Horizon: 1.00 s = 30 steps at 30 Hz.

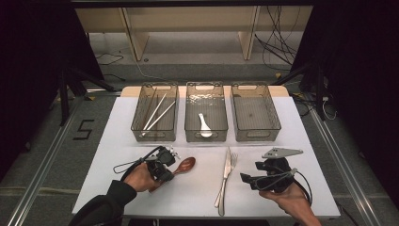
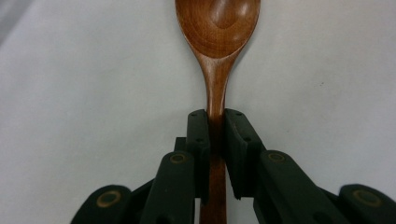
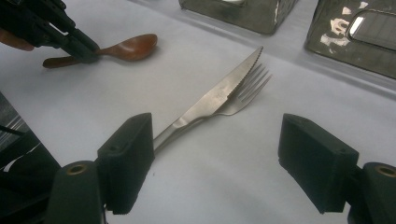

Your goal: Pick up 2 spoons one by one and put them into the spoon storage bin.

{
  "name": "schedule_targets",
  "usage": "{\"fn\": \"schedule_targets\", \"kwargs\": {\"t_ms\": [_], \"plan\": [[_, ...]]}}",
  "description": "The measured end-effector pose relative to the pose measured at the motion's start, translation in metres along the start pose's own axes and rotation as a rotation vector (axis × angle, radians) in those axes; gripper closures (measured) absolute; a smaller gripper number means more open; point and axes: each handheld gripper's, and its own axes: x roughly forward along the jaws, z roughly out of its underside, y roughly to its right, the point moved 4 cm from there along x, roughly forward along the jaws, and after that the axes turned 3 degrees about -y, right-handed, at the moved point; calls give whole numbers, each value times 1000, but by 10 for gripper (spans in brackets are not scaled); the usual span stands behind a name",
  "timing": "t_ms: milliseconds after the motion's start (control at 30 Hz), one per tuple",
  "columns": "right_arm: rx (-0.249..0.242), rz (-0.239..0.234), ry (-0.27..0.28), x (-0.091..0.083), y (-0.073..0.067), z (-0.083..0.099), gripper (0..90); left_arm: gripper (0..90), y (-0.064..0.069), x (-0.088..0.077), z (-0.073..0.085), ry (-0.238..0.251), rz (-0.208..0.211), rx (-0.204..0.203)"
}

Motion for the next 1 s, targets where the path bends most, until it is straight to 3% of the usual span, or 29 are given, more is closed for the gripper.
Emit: {"fn": "schedule_targets", "kwargs": {"t_ms": [133,633,833,1000], "plan": [[2,-1,-1,0,1,0,276,805,1,-6,-1,26,14,10],[5,1,7,-1,1,0,277,805,-8,-40,-12,186,38,-38],[9,-1,9,-1,2,0,276,805,-15,-49,-25,234,58,-58],[4,-5,8,0,1,-1,276,805,-21,-60,-47,270,60,-62]]}}
